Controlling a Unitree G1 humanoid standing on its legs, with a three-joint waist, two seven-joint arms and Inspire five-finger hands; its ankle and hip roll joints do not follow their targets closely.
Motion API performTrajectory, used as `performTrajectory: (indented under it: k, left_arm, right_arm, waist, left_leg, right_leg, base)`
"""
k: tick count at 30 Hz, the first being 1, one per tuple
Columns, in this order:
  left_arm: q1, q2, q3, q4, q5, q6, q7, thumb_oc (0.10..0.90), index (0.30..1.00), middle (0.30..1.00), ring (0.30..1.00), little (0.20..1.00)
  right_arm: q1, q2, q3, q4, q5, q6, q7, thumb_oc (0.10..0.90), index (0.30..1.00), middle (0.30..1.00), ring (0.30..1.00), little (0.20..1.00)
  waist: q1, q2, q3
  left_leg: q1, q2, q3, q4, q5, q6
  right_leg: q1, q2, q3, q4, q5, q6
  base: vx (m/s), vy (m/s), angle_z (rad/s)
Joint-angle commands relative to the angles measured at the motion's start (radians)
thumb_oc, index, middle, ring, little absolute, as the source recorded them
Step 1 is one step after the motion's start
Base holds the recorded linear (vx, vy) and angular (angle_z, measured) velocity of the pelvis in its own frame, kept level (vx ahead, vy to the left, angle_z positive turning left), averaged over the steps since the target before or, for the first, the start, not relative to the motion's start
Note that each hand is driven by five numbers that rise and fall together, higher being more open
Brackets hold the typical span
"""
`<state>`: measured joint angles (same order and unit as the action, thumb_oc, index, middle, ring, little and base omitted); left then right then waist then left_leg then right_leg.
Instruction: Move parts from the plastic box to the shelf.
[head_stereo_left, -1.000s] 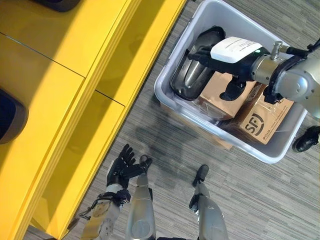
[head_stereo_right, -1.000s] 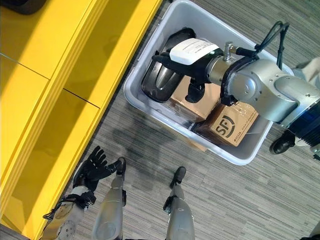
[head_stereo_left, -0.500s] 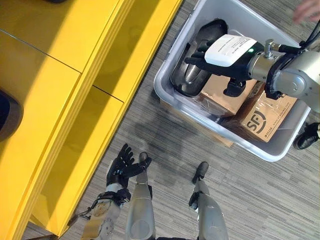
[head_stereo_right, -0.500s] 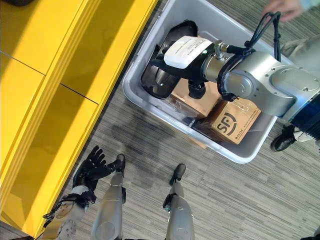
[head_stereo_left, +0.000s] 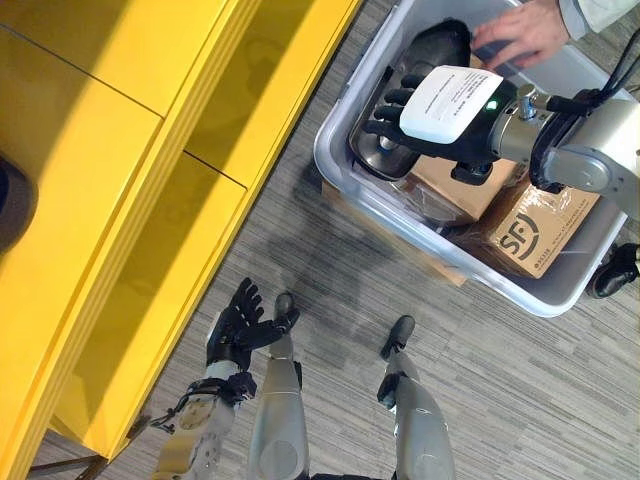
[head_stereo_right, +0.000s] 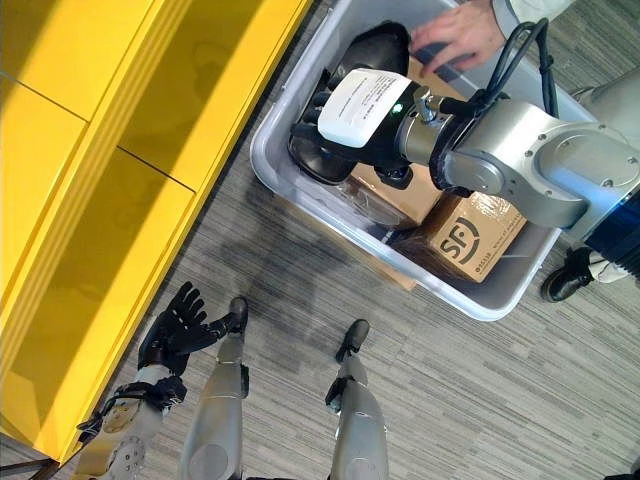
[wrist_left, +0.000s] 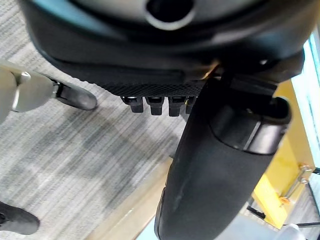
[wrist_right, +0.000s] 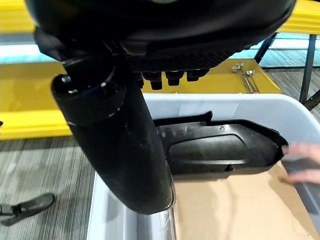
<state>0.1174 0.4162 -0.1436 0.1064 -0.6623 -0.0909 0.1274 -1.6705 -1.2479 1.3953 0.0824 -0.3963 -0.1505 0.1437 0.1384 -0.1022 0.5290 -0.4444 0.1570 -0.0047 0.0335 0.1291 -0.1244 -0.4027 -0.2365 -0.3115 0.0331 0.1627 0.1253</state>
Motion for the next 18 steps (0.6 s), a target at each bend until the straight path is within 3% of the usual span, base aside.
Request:
performTrajectory:
  k: [1,18]
  left_arm:
    - [0.08,0.081,0.032,-0.139,-0.01,-0.075,0.003,0.9,1.0,1.0,1.0,1.0]
    - [0.071,0.092,0.03,-0.132,-0.018,-0.095,0.023,0.9,1.0,1.0,1.0,1.0]
  right_arm:
    - [-0.172,-0.074,0.005,-0.005,-0.034,-0.008,-0.04,0.9,1.0,1.0,1.0,1.0]
    - [-0.146,-0.055,0.005,0.121,-0.126,-0.001,-0.067,0.9,1.0,1.0,1.0,1.0]
  waist:
    - [0.032,-0.057,-0.009]
    - [0.028,-0.048,-0.009]
  left_leg:
    - [0.051,0.076,0.006,-0.001,-0.022,-0.04]
    - [-0.009,0.068,0.005,0.005,-0.025,-0.037]
  right_leg:
    - [-0.049,-0.07,0.048,0.147,-0.078,0.043]
    - [-0.135,-0.072,0.067,0.174,-0.078,0.042]
  base:
    - [0.0,0.0,0.0]
    - [0.0,0.0,0.0]
